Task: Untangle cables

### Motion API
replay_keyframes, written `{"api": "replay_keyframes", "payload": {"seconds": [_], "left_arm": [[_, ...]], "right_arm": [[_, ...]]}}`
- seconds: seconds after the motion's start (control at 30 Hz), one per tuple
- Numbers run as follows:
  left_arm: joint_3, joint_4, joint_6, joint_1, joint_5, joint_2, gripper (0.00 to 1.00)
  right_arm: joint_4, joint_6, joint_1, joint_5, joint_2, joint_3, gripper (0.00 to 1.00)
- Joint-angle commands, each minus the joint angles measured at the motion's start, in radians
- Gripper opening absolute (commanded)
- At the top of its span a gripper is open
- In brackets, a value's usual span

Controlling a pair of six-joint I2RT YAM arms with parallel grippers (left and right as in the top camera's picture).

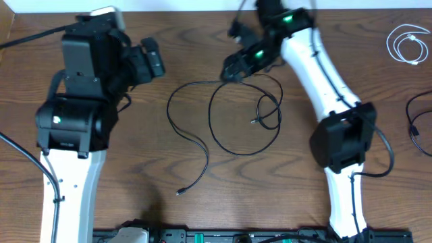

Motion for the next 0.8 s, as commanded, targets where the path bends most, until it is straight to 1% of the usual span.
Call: {"api": "replay_keyframes", "payload": {"seconds": [0.0, 0.3, 0.47, 0.67, 0.77], "left_arm": [[0.006, -0.033, -0.035, 0.058, -0.006, 0.01, 0.96], [0.006, -0.076, -0.103, 0.202, -0.002, 0.014, 0.96], [0.006, -0.094, -0.105, 0.258, -0.002, 0.017, 0.96], [0.006, -0.132, -0.105, 0.281, -0.002, 0.042, 0.96], [0.006, -0.143, -0.105, 0.281, -0.002, 0.052, 0.96]], "right_arm": [[0.004, 0.005, 0.072, 0.026, -0.023, -0.05, 0.96], [0.114, 0.073, 0.241, 0.057, -0.023, -0.236, 0.95], [0.196, 0.095, 0.308, 0.056, -0.023, -0.319, 0.95], [0.254, 0.102, 0.361, 0.057, -0.023, -0.38, 0.95], [0.277, 0.103, 0.379, 0.058, -0.023, -0.41, 0.93]]}}
